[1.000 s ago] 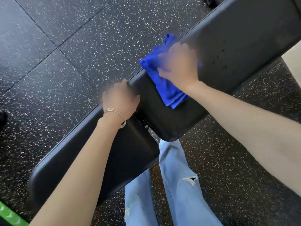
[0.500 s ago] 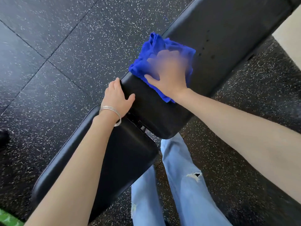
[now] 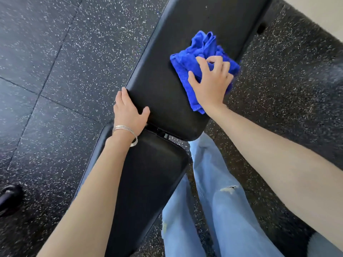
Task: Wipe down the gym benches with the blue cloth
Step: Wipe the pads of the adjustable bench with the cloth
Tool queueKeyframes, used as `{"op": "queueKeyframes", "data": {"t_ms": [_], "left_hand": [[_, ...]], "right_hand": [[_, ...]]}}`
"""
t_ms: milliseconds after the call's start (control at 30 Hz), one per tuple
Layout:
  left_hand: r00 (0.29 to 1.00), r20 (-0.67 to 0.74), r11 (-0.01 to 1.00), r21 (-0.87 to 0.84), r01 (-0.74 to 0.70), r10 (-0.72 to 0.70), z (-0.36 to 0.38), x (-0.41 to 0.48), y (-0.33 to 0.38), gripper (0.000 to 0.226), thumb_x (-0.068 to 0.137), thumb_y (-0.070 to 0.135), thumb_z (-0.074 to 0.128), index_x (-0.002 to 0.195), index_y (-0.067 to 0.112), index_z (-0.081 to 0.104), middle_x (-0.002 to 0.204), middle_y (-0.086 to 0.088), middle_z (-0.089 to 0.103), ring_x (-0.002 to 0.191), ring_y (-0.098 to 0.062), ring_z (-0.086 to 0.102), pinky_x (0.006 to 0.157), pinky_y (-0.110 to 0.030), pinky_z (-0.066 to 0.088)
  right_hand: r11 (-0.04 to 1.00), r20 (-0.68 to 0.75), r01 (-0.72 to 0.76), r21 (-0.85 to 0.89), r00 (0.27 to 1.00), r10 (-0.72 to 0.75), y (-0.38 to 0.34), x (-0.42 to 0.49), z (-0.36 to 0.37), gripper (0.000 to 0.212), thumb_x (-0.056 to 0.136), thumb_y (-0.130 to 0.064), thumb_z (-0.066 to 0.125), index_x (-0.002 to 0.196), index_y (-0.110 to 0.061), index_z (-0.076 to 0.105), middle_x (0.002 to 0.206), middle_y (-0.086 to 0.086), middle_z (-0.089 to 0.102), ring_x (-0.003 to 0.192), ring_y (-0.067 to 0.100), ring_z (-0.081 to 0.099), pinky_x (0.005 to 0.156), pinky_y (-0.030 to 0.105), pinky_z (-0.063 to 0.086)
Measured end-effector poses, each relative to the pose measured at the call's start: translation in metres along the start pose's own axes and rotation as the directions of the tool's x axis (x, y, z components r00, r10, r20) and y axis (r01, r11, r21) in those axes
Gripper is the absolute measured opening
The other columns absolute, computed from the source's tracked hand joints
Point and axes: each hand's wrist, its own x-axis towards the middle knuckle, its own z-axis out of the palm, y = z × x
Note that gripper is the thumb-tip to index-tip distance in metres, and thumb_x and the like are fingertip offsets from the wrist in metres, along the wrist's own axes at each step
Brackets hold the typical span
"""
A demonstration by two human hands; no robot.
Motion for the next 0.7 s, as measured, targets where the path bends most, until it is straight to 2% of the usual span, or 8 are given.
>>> {"op": "queueKeyframes", "data": {"t_ms": [133, 233, 300, 367, 400, 500, 600, 700], "left_hand": [[1.000, -0.003, 1.000, -0.005, -0.029, 0.029, 0.001, 0.000, -0.005, 0.083, 0.089, 0.027, 0.058, 0.149, -0.001, 0.007, 0.154, -0.021, 0.012, 0.140, -0.036, 0.019, 0.116, -0.038, 0.013], [1.000, 0.001, 1.000, 0.003, -0.026, 0.026, 0.001, -0.001, -0.003, 0.083, 0.089, 0.028, 0.058, 0.149, 0.000, 0.008, 0.154, -0.022, 0.010, 0.140, -0.037, 0.019, 0.115, -0.039, 0.012], [1.000, 0.008, 1.000, 0.012, -0.023, 0.023, 0.002, -0.003, -0.001, 0.083, 0.089, 0.028, 0.058, 0.149, 0.001, 0.008, 0.154, -0.022, 0.009, 0.140, -0.038, 0.019, 0.114, -0.040, 0.013], [1.000, 0.020, 1.000, 0.019, -0.018, 0.018, 0.001, -0.004, 0.001, 0.083, 0.089, 0.028, 0.058, 0.149, 0.002, 0.007, 0.155, -0.023, 0.008, 0.139, -0.040, 0.019, 0.114, -0.041, 0.014], [1.000, 0.028, 1.000, 0.020, -0.013, 0.012, 0.001, -0.005, 0.001, 0.083, 0.089, 0.028, 0.057, 0.150, 0.003, 0.007, 0.155, -0.022, 0.007, 0.139, -0.041, 0.019, 0.114, -0.041, 0.014], [0.999, 0.040, 1.000, 0.015, 0.005, -0.005, -0.001, -0.008, 0.005, 0.081, 0.090, 0.028, 0.057, 0.150, 0.004, 0.007, 0.155, -0.022, 0.006, 0.138, -0.043, 0.019, 0.114, -0.043, 0.014], [0.999, 0.042, 1.000, 0.003, 0.009, -0.009, -0.001, -0.009, 0.006, 0.080, 0.090, 0.028, 0.057, 0.150, 0.006, 0.008, 0.155, -0.021, 0.006, 0.137, -0.044, 0.020, 0.113, -0.044, 0.016], [0.998, 0.058, 1.000, 0.000, 0.006, -0.006, -0.004, -0.007, 0.003, 0.081, 0.089, 0.027, 0.056, 0.150, 0.007, 0.007, 0.154, -0.021, 0.008, 0.136, -0.043, 0.021, 0.113, -0.044, 0.018]], "right_hand": [[0.999, -0.049, 0.019, 0.032, 0.999, -0.017, -0.006, -0.074, -0.004, 0.031, 0.078, -0.043, 0.059, 0.105, -0.028, 0.063, 0.104, 0.003, 0.059, 0.089, 0.029, 0.052, 0.066, 0.037, 0.038], [0.993, -0.002, 0.073, 0.096, 0.997, -0.073, -0.010, -0.128, -0.007, 0.033, 0.077, -0.038, 0.059, 0.108, -0.032, 0.054, 0.109, 0.000, 0.048, 0.092, 0.026, 0.044, 0.070, 0.038, 0.037], [0.965, 0.049, 0.236, 0.114, 0.969, -0.243, -0.002, -0.141, -0.012, 0.035, 0.076, -0.032, 0.056, 0.110, -0.033, 0.049, 0.109, 0.000, 0.043, 0.092, 0.025, 0.040, 0.068, 0.037, 0.036], [0.901, 0.141, 0.408, 0.150, 0.893, -0.428, 0.015, -0.117, -0.019, 0.034, 0.077, -0.030, 0.055, 0.111, -0.031, 0.051, 0.103, 0.005, 0.051, 0.087, 0.026, 0.041, 0.063, 0.037, 0.038], [0.885, 0.181, 0.438, 0.156, 0.868, -0.462, 0.024, -0.098, -0.023, 0.033, 0.077, -0.031, 0.054, 0.110, -0.029, 0.056, 0.099, 0.007, 0.056, 0.085, 0.028, 0.044, 0.061, 0.038, 0.040], [0.938, 0.234, 0.335, 0.092, 0.908, -0.347, 0.043, -0.040, -0.033, 0.032, 0.079, -0.028, 0.060, 0.110, -0.025, 0.064, 0.105, 0.011, 0.058, 0.092, 0.037, 0.052, 0.065, 0.044, 0.041], [0.994, 0.299, 0.107, 0.028, 0.948, -0.110, 0.048, -0.013, -0.036, 0.034, 0.088, -0.027, 0.061, 0.122, -0.027, 0.058, 0.123, 0.009, 0.048, 0.109, 0.035, 0.042, 0.075, 0.045, 0.042], [0.989, 0.221, -0.148, 0.024, 0.965, 0.139, 0.026, -0.028, -0.030, 0.036, 0.091, -0.032, 0.056, 0.126, -0.031, 0.053, 0.129, 0.004, 0.043, 0.113, 0.031, 0.038, 0.079, 0.044, 0.042]]}}
